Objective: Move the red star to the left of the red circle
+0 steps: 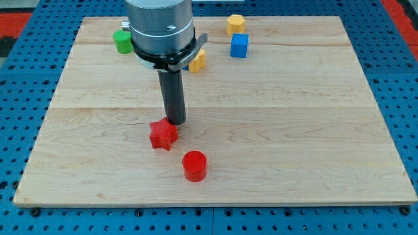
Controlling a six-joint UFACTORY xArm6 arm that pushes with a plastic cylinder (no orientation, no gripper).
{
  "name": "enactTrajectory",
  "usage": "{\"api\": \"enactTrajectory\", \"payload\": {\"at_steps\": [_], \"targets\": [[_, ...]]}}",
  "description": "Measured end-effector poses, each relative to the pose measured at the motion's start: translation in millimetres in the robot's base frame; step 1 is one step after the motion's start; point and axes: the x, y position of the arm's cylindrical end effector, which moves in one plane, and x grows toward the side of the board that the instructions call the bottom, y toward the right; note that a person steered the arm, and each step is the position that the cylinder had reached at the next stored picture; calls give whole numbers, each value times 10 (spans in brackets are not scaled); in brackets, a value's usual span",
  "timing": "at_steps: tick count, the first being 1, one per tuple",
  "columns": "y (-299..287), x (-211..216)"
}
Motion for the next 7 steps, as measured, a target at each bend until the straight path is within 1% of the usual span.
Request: {"api": "enactTrajectory", "payload": {"at_steps": [2, 3, 4, 5, 6, 7], "targets": [[-15, -216], [-49, -211], [-66, -25], [-92, 259], [-247, 479], [-317, 517]]}}
